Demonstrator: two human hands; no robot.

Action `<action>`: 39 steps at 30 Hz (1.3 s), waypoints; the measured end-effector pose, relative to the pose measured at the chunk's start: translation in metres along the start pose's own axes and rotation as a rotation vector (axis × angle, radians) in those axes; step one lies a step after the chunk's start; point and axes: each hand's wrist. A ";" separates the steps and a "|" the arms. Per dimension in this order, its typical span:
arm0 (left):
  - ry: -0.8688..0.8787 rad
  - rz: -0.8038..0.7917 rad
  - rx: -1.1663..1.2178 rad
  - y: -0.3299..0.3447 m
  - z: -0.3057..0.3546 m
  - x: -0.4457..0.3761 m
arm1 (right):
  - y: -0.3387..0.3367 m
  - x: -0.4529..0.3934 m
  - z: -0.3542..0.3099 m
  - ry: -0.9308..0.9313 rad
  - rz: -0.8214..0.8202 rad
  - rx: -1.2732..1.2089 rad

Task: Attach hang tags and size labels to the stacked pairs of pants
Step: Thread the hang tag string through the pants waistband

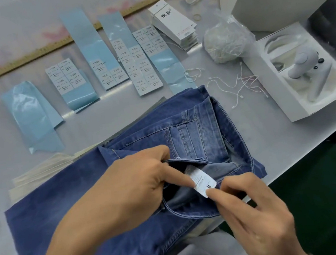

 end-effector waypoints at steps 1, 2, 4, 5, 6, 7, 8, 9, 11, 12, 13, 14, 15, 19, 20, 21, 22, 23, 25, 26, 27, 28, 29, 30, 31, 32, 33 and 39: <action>0.010 0.024 -0.049 0.000 0.004 0.000 | 0.001 0.001 0.001 -0.001 0.011 0.005; 0.019 0.049 -0.067 -0.001 0.008 0.001 | 0.001 0.002 0.001 0.003 0.023 0.014; 0.012 0.060 -0.078 -0.002 0.009 0.000 | 0.002 0.003 0.001 0.023 0.031 0.035; 0.002 0.047 -0.081 -0.003 0.009 -0.001 | 0.003 0.004 0.002 0.033 0.027 0.043; -0.006 0.030 -0.077 -0.003 0.010 -0.001 | 0.003 0.004 0.001 0.045 0.022 0.047; -0.005 0.025 -0.070 -0.003 0.011 -0.001 | 0.003 0.004 0.000 0.058 0.023 0.049; 0.003 0.024 -0.074 -0.003 0.012 -0.002 | 0.004 0.003 -0.001 0.071 0.025 0.049; 0.013 0.030 -0.078 -0.002 0.012 -0.002 | 0.004 0.002 -0.002 0.088 0.023 0.044; 0.023 0.042 -0.043 -0.001 0.009 -0.001 | 0.004 -0.003 -0.003 0.120 0.011 0.013; 0.023 0.036 -0.009 -0.002 0.009 -0.002 | 0.002 -0.007 -0.002 0.123 0.002 -0.003; 0.027 0.047 0.056 -0.003 0.009 -0.002 | 0.000 -0.011 0.000 0.108 -0.021 0.001; 0.030 0.081 0.150 -0.005 0.007 -0.005 | -0.003 -0.015 0.002 0.096 -0.062 0.018; 0.025 0.137 0.232 -0.006 0.005 -0.011 | -0.007 -0.019 0.005 0.103 -0.126 0.032; -0.061 0.330 0.273 -0.012 -0.002 -0.072 | -0.023 -0.039 0.022 0.221 -0.369 0.093; -0.062 0.362 0.236 -0.013 -0.002 -0.091 | -0.025 -0.043 0.027 0.256 -0.406 0.090; -0.062 0.422 0.198 -0.014 -0.002 -0.107 | -0.026 -0.046 0.032 0.284 -0.426 0.076; -0.062 0.518 0.186 -0.014 -0.002 -0.122 | -0.026 -0.048 0.035 0.307 -0.422 0.074; -0.068 0.653 0.215 -0.014 -0.005 -0.134 | -0.025 -0.049 0.038 0.321 -0.401 0.087; -0.084 0.968 0.352 -0.008 -0.013 -0.148 | -0.022 -0.054 0.040 0.375 -0.299 0.106; -0.097 1.097 0.410 -0.003 -0.017 -0.149 | -0.020 -0.057 0.042 0.421 -0.234 0.094; -0.115 1.165 0.427 0.003 -0.021 -0.148 | -0.016 -0.060 0.047 0.474 -0.169 0.071; -0.138 1.139 0.409 0.012 -0.026 -0.145 | -0.013 -0.064 0.053 0.543 -0.136 0.060; -0.161 1.024 0.351 0.023 -0.032 -0.142 | -0.008 -0.067 0.061 0.602 -0.155 0.073; -0.183 0.854 0.236 0.036 -0.037 -0.139 | -0.003 -0.068 0.066 0.662 -0.218 0.103; -0.200 0.699 0.098 0.048 -0.042 -0.136 | 0.002 -0.070 0.070 0.676 -0.237 0.135; -0.206 0.616 -0.002 0.058 -0.045 -0.134 | 0.005 -0.072 0.071 0.644 -0.187 0.173; -0.210 0.594 -0.036 0.064 -0.047 -0.133 | 0.010 -0.074 0.071 0.569 -0.084 0.216; -0.232 0.620 0.053 0.060 -0.059 -0.141 | 0.049 -0.104 0.044 0.163 -0.343 0.211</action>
Point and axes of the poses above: each hand's wrist, its own x-axis away from the middle knuckle, its own y-axis out of the palm, z = x × y, and after that the axes turned 3 degrees about y, right-handed
